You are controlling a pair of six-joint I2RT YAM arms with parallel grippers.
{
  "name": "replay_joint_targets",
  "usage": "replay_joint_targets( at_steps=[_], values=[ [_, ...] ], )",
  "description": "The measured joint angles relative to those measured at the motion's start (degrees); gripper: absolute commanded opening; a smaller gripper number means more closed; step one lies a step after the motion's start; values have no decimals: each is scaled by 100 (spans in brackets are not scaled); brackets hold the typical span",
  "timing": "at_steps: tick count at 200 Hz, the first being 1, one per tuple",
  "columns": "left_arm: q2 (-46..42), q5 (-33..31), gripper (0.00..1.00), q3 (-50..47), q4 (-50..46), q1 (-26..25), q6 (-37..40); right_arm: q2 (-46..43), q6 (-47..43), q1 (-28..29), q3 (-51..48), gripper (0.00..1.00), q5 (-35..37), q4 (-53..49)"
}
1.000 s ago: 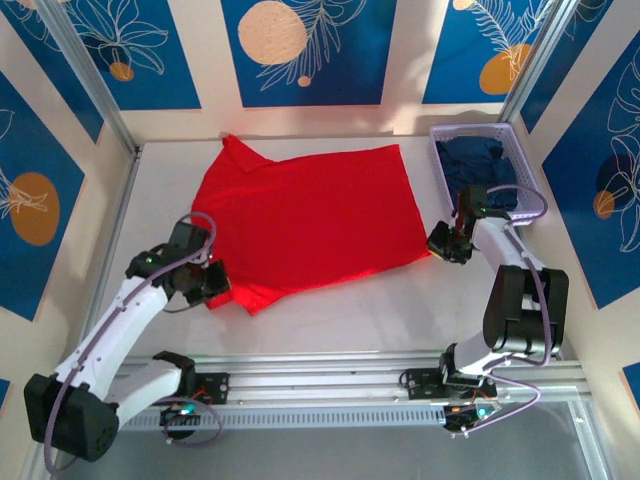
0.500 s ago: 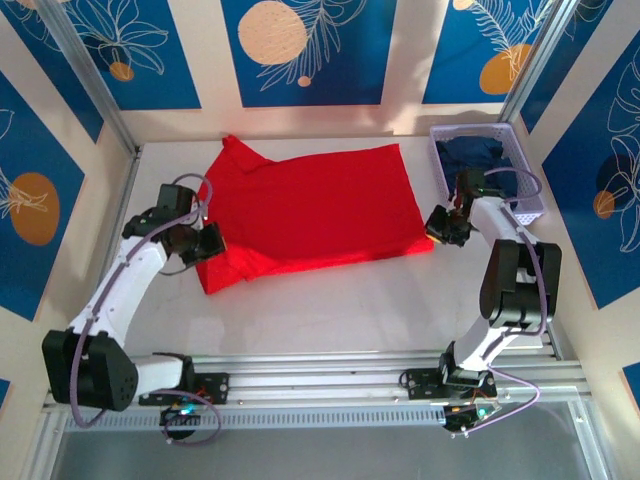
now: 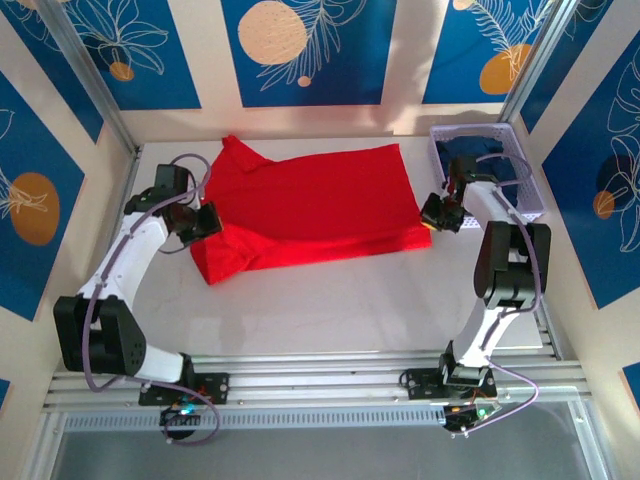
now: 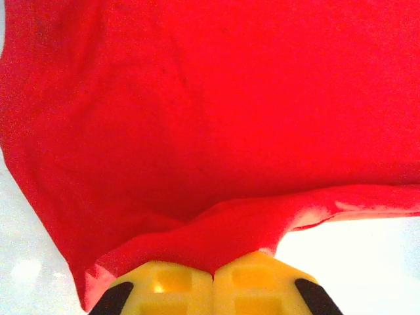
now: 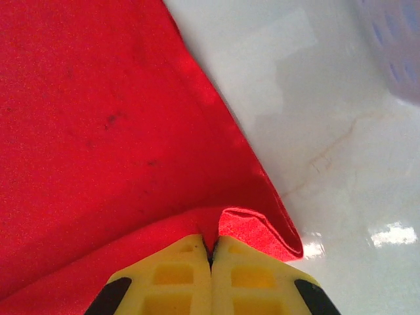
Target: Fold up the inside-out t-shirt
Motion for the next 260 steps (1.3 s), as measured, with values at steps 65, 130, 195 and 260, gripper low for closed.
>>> replay_joint_targets(
  at_steps=[65,130,195,260],
  values=[
    [420,0,0,157,105,168,107,490,-39,76,590,0,87,-76],
    [640,0,0,273,146,315,153,857,-83,221,1047,0,129,-201],
    [999,-2,0,649,133,424,297,1152,-160,326,1370,1,260,-267],
    [1969,0,0,1419,120,426,275,1633,-256,348,1834,26,348,-365]
  ],
)
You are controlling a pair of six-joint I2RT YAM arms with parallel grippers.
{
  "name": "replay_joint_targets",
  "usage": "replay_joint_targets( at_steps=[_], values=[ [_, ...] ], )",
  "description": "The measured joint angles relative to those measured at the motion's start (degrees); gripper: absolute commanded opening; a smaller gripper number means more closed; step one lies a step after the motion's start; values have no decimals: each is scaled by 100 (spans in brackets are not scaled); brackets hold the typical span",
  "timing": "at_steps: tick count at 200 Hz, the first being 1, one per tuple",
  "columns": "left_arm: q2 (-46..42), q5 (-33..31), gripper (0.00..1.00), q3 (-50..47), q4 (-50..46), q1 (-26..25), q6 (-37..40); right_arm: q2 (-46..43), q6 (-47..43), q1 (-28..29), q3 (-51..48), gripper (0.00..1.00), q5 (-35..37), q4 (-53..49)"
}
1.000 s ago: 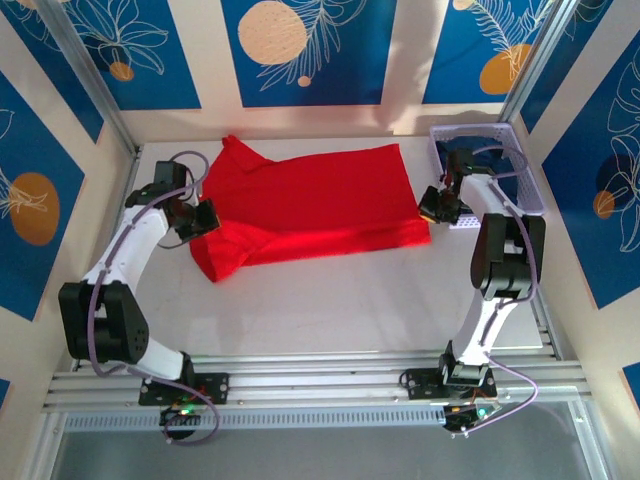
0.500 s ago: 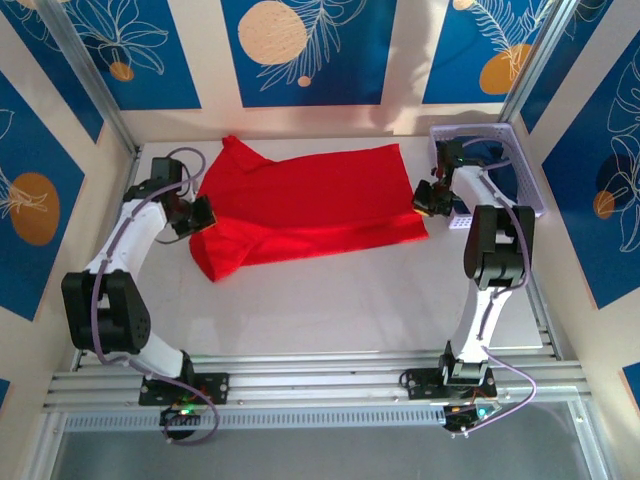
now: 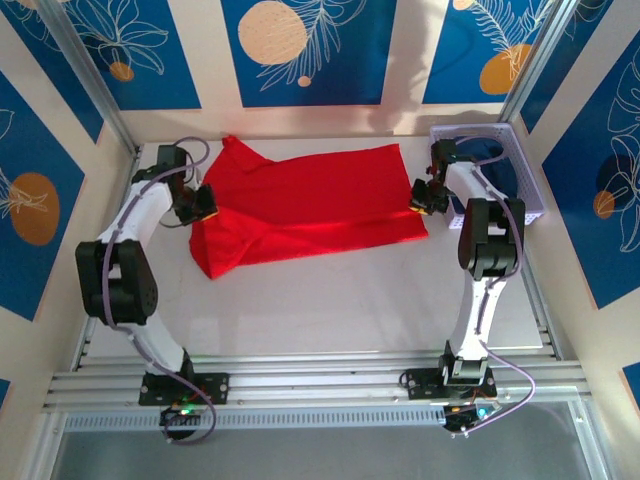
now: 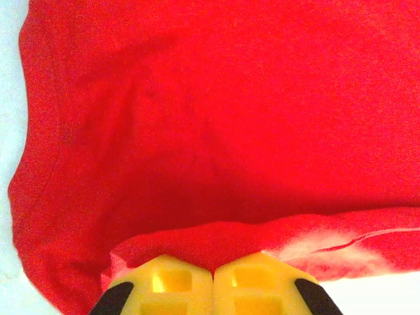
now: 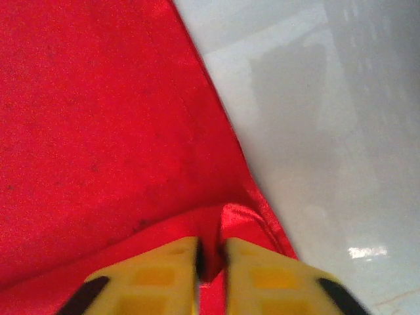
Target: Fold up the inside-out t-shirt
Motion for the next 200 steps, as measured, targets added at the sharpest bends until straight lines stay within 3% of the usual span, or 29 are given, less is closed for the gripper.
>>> replay_joint_targets(
  at_steps=[35,96,108,134,150,179,200],
  values=[
    [717,-52,0,750,-26,0,2,116,-111,11,297,33,26,-24],
    [1884,-90,1,1912,-111,7,-28,-103,-214,240,354,37,17,7],
    [2050,-94,7,2072,-136,7,-31,-289,-214,328,251,37,17,31],
    [2428,-225,36,2524,-291,9,0,-723,-212,503,-44,37,15,42],
    [2594,-385,46,2743,-361,15,-13,-953,-212,627,-251,37,13,76],
    [2516,-608,51,2629,-345,31,-22,-1259,-210,841,-667,37,9,138],
    [1788,-533,55,1462,140,-17,-111,-1423,-210,1003,-994,38,-9,186]
  ],
)
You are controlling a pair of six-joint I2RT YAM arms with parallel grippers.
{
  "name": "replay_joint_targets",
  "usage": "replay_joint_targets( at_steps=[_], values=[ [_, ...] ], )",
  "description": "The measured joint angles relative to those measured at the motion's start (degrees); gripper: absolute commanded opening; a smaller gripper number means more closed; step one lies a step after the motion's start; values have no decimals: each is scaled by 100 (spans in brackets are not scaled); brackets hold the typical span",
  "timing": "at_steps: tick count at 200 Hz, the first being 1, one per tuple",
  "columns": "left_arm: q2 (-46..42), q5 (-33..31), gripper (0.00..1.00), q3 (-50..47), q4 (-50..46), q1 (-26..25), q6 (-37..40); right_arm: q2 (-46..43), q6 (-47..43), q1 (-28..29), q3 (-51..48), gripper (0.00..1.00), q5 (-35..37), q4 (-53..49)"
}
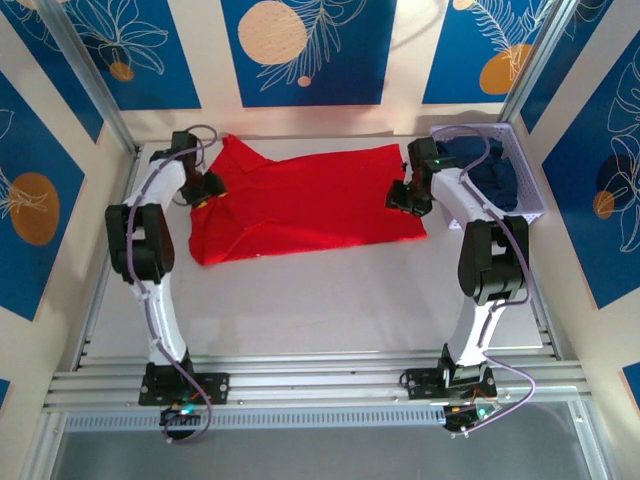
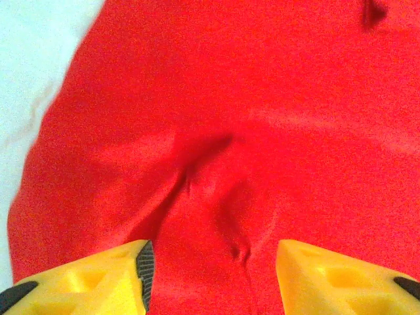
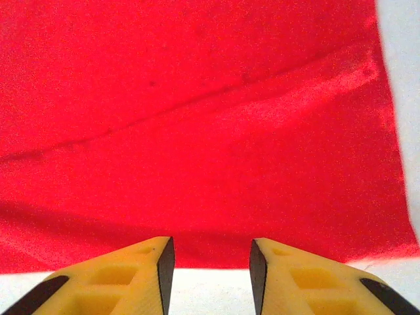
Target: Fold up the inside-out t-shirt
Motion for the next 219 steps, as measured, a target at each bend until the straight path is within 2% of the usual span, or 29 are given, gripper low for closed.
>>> replay_joint_targets(
  at_steps=[19,36,65,93,152,219],
  values=[
    [-852,146,57,-1191,302,-155,-96,-122,0,101,-262,38,-26,37],
    [-1309,234,58,-1801,494,-466,-131,-179,0,153,-365,38,-85,66],
    [-1298,258,57,-2020,787,-916,-125,-181,0,153,-374,38,-109,168],
    [-970,254,53,-1956,933,-1029,-114,-186,0,153,-474,38,-127,284],
    [-328,188,33,-1528,975,-1054,-15,-269,0,153,-708,38,-127,313],
    [-7,190,1,-999,914,-1054,17,-271,-2,153,-708,38,-127,356]
  ],
)
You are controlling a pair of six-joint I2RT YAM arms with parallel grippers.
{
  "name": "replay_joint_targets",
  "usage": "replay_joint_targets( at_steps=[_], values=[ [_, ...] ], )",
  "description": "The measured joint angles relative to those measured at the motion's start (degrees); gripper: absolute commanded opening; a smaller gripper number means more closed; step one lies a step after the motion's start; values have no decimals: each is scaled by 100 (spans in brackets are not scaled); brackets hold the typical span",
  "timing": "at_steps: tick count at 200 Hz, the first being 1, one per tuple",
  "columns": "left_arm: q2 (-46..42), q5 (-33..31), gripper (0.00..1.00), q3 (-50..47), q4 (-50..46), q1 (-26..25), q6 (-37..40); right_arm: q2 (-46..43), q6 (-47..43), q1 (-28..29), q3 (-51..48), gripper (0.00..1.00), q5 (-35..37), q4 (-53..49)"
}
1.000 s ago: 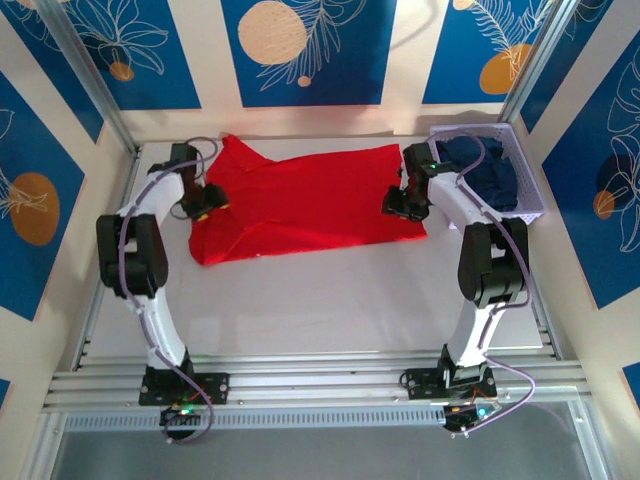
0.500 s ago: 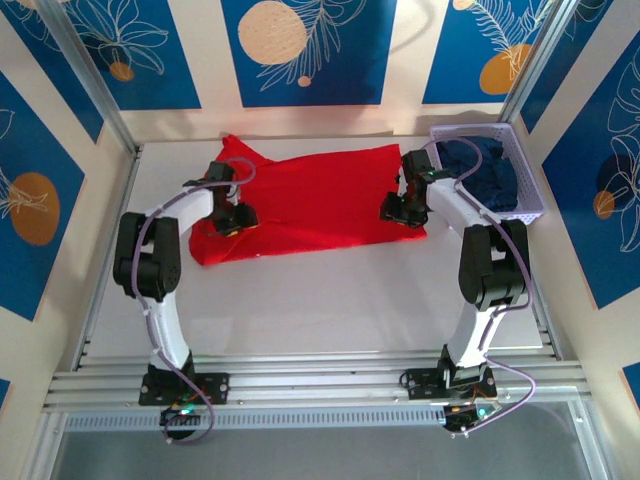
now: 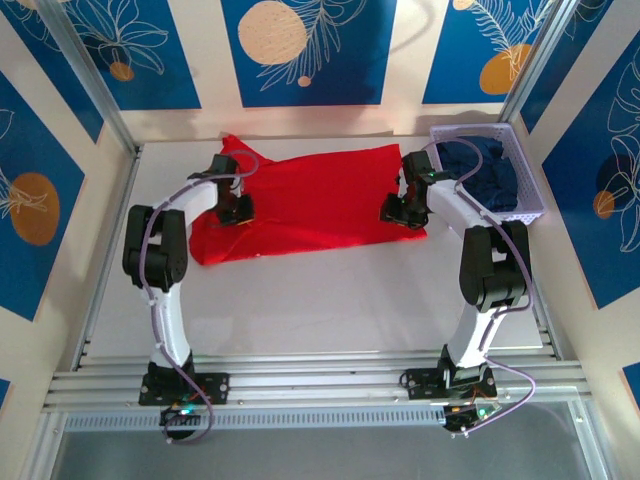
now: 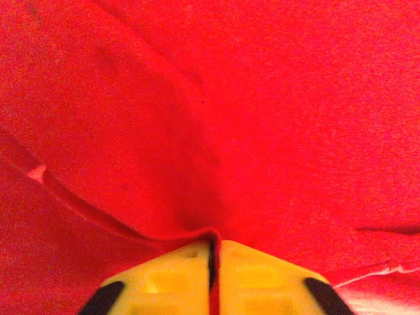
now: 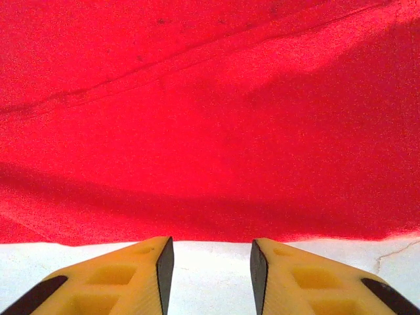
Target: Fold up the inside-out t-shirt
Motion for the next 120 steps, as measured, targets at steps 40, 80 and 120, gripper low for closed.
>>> replay_joint_targets(
  at_steps=[40,80,120],
  values=[
    [177,0,0,761,-205,0,59,0,0,0,0,38,0,-2],
    [748,-7,36,2149,-365,-22,85,0,0,0,0,38,0,-2],
    [1071,-120,48,2736,-614,-22,96,0,2,0,0,39,0,17]
  ],
)
